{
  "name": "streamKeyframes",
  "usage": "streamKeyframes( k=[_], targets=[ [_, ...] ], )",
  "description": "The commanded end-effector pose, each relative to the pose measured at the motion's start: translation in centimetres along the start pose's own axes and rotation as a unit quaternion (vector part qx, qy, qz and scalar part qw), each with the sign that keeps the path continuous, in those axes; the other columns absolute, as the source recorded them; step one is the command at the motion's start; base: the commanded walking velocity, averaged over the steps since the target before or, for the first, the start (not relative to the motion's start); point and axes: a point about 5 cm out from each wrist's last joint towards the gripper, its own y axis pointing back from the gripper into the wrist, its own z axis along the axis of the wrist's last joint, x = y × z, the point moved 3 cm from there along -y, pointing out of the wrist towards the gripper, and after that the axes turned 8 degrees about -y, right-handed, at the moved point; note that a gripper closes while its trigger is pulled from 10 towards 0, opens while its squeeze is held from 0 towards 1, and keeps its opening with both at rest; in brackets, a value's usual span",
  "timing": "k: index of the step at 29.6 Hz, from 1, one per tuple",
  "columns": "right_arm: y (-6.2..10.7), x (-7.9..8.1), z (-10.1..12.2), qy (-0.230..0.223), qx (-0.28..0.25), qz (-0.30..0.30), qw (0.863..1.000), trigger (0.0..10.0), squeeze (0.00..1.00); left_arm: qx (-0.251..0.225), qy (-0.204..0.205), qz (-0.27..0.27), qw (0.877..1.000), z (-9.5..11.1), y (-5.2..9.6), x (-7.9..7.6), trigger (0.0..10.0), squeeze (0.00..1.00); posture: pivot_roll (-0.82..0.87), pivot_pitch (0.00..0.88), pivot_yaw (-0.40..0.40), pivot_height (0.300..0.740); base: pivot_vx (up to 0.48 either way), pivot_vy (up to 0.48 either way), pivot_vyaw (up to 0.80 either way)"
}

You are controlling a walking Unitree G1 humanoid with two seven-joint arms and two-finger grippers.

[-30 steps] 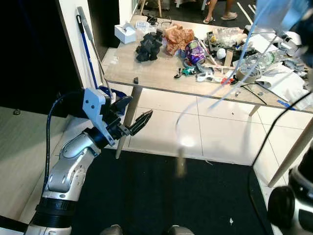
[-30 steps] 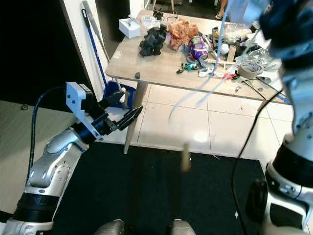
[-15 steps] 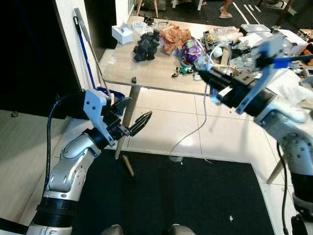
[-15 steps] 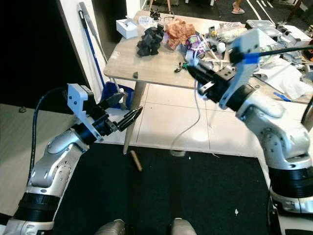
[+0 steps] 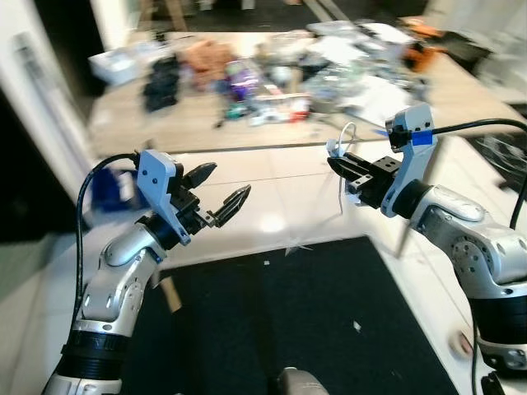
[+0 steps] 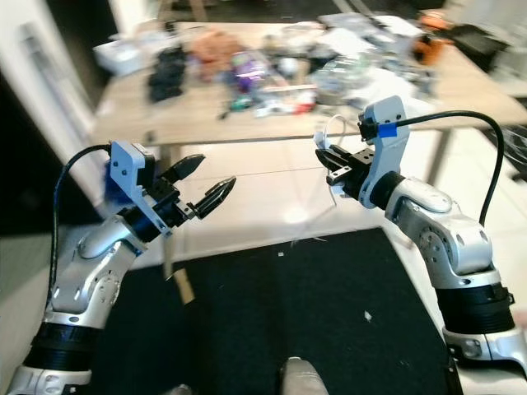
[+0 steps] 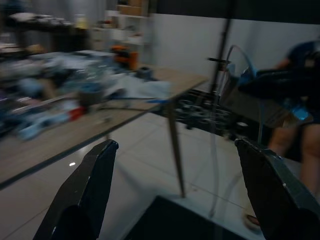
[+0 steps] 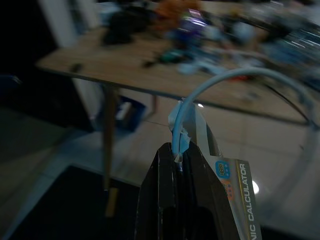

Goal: Picking trash to rubbish bin

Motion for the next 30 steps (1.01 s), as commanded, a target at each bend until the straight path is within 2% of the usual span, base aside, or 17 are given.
streamKeyframes(
  k=[1,5,9,13,25,30],
  targets=[
    [-0.2,0.2,-0.4,-0.002,0.001,0.003,1.0,10.0,0.0,0.006,-0.007,0.003,1.0,-0.3,0.2,0.0,10.0,0.0,-0.06,0.0,-0.04,0.74,0.0,0.0,-0.75],
    [-0.4,-0.2,-1.5,-0.032,-0.006,-0.005,0.999,10.0,0.0,0.008,-0.018,0.004,1.0,-0.5,0.2,-0.1,10.0,0.0,-0.06,0.0,-0.041,0.74,0.0,0.0,-0.76],
    [-0.4,-0.3,-1.7,-0.036,-0.007,-0.006,0.999,10.0,0.0,0.011,-0.022,0.008,1.0,-0.6,0.3,0.1,10.0,0.0,-0.06,0.0,-0.041,0.74,0.0,0.0,-0.76],
    [-0.5,-0.1,-2.3,-0.052,-0.011,0.001,0.999,10.0,0.0,0.042,-0.055,0.034,0.997,-1.7,1.0,1.3,10.0,0.0,-0.06,0.0,-0.04,0.74,0.0,0.0,-0.77],
    [-0.6,0.2,-2.3,-0.052,-0.013,0.012,0.998,10.0,0.0,0.044,-0.062,0.037,0.996,-1.8,0.9,1.3,10.0,0.0,-0.06,0.0,-0.036,0.74,0.0,0.0,-0.77],
    [-0.5,0.3,-2.1,-0.047,-0.016,0.02,0.999,10.0,0.0,0.023,-0.068,0.035,0.997,-0.8,0.7,1.3,10.0,0.0,-0.05,0.0,-0.037,0.74,0.0,0.0,-0.78]
  ],
)
